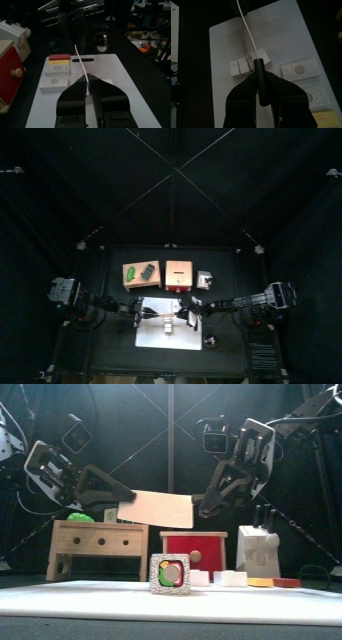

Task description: Regrasp knife

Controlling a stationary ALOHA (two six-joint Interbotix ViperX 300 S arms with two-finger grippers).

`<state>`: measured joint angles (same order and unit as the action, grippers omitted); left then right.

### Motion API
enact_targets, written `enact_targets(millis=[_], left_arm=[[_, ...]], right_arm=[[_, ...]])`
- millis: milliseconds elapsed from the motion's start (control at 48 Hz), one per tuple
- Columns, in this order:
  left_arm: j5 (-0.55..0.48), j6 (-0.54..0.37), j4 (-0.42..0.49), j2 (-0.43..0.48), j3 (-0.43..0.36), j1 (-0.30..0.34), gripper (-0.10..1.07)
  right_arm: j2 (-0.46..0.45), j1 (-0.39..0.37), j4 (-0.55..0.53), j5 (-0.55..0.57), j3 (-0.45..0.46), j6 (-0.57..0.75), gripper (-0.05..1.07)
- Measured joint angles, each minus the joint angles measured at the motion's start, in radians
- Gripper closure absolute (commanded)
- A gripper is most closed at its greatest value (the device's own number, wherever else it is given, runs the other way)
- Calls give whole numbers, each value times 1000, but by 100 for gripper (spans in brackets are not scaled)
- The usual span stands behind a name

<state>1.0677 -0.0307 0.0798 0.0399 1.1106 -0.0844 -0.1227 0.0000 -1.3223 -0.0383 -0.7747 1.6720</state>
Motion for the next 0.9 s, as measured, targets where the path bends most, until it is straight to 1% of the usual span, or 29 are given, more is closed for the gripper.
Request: enact_targets(millis=[167, 333, 479, 583, 729, 896], left_arm=[[-5, 0, -2, 0, 0, -2, 54], [-11, 0, -11, 0, 0, -2, 54], [-12, 0, -40, 2, 0, -3, 54], [-12, 0, -91, 0, -3, -3, 54], [-11, 0, -169, 0, -6, -8, 54], [-11, 0, -192, 2, -11, -28, 54]], right_arm=[[-3, -32, -46, -35, -12, 2, 57], [-6, -67, -114, -95, -17, 0, 57], [-6, -84, -167, -101, -18, 0, 57], [-6, -86, -199, -84, -25, 0, 57], [-6, -86, -222, -20, -29, 0, 57], [-15, -69, -201, 3, -29, 0, 57]])
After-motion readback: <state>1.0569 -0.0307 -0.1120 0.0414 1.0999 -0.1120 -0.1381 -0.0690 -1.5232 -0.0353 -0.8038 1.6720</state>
